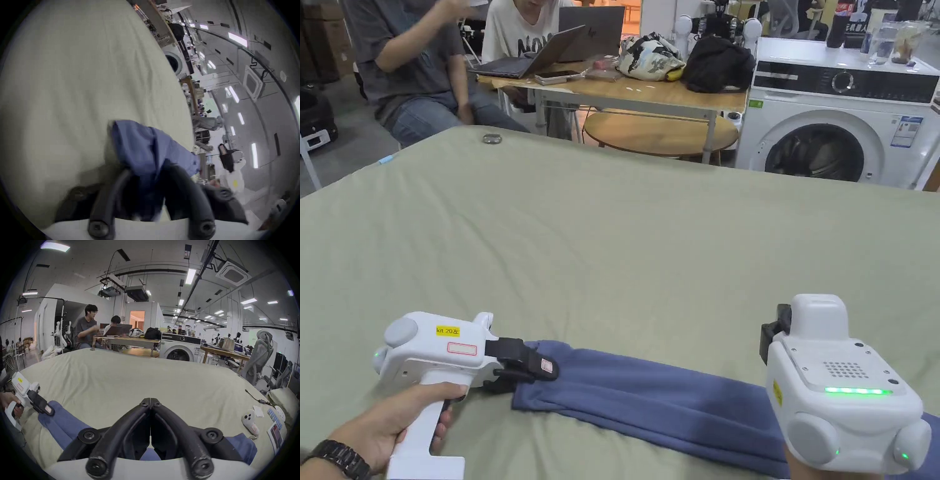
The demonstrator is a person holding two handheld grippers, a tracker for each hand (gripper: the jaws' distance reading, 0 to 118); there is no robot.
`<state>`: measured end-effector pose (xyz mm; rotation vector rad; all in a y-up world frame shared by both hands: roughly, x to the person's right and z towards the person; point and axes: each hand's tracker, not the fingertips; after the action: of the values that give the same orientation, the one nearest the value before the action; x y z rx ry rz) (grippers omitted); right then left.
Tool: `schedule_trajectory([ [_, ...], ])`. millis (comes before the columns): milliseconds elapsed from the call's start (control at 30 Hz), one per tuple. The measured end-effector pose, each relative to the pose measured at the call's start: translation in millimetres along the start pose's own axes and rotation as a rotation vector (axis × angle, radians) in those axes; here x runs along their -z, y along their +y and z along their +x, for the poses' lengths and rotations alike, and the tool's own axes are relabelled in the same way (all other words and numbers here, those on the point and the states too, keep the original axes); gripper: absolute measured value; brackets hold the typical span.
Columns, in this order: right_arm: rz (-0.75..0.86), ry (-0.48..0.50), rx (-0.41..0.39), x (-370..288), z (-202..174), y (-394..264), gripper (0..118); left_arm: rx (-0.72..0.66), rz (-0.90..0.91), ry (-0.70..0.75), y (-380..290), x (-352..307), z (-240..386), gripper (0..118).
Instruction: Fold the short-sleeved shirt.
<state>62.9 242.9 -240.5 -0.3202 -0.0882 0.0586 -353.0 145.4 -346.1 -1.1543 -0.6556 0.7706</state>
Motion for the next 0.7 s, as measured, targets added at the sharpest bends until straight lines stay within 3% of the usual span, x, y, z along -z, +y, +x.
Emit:
schedule_trajectory([
  [33,-0.007,0.004,0.003,0,1,-1,0,-0.012,0.004,-0.061,-3,-1,1,7],
  [333,-0.020,0.001,-0.009,2,10,1,0,0.043,0.097,-0.107,6,-49,23,4],
  [500,-0.019,0.010,-0.018,3,11,3,0,0.059,0.164,-0.074,17,-98,31,4],
  [700,-0.016,0.028,-0.027,5,7,3,0,0.081,0.169,0.128,18,-130,36,4],
])
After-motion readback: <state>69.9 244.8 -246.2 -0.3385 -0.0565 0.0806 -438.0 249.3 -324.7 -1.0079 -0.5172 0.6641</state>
